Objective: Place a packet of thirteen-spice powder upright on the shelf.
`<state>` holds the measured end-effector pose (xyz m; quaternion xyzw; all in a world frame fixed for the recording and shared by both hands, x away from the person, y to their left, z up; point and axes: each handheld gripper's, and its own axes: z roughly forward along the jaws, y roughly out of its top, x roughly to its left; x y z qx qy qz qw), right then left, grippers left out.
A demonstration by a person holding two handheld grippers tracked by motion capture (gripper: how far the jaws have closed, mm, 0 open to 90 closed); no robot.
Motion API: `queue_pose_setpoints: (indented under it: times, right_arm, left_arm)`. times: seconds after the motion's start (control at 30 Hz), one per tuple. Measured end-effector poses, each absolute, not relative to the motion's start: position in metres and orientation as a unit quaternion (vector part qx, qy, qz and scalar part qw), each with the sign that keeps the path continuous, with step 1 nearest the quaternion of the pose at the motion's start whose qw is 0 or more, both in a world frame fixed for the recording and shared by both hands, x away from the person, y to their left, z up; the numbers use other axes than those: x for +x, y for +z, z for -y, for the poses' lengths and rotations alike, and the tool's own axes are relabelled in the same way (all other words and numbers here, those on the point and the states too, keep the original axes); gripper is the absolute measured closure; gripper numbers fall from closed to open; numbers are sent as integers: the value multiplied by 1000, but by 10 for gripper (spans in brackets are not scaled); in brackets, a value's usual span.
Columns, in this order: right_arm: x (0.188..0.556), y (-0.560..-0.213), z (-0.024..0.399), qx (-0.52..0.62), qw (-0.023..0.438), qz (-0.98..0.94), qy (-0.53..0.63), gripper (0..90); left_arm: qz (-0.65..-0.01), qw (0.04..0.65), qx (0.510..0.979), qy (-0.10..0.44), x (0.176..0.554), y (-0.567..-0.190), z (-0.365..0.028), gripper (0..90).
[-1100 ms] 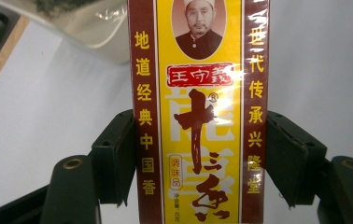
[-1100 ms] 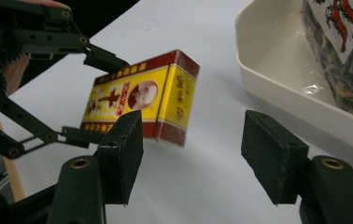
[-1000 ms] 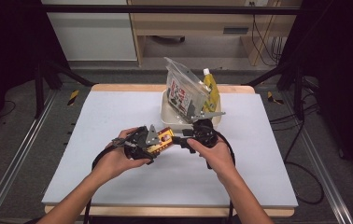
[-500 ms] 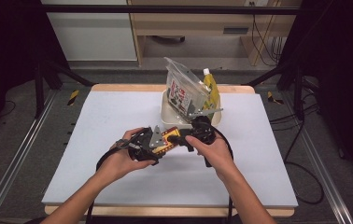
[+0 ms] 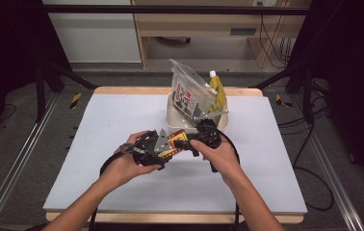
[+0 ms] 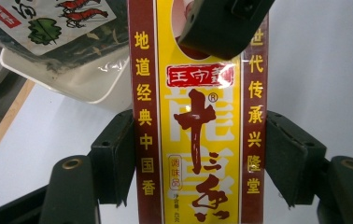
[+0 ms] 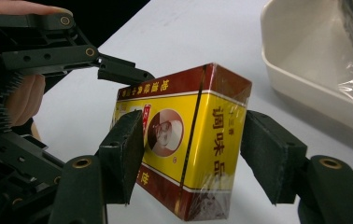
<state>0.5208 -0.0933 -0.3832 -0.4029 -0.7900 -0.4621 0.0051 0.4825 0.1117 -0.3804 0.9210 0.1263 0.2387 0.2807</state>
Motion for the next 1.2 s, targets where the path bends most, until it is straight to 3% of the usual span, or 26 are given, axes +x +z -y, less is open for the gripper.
queue_pose_setpoints:
  times: [0.33,0.63,0.77,1.0,1.2]
  right_arm:
    - [522,-382,94,-409,27,784,-467,476]
    - [520,-372,102,-432,58,752,-495,666]
    - [517,-366,103,-441,38,747,-496,682]
    - [509,-354,120,-459,-55,757,-462,682]
    - [502,-346,137,-468,-91,764,-435,682]
  left_arm:
    - [-124,286,917,251,482,-379,-109,321]
    - [-132,295,911,256,485,-382,-106,319]
    - [-147,315,905,247,486,-381,-105,296]
    - [-169,320,903,234,483,-379,-117,173]
    - [-194,317,900,226,482,-387,-131,125]
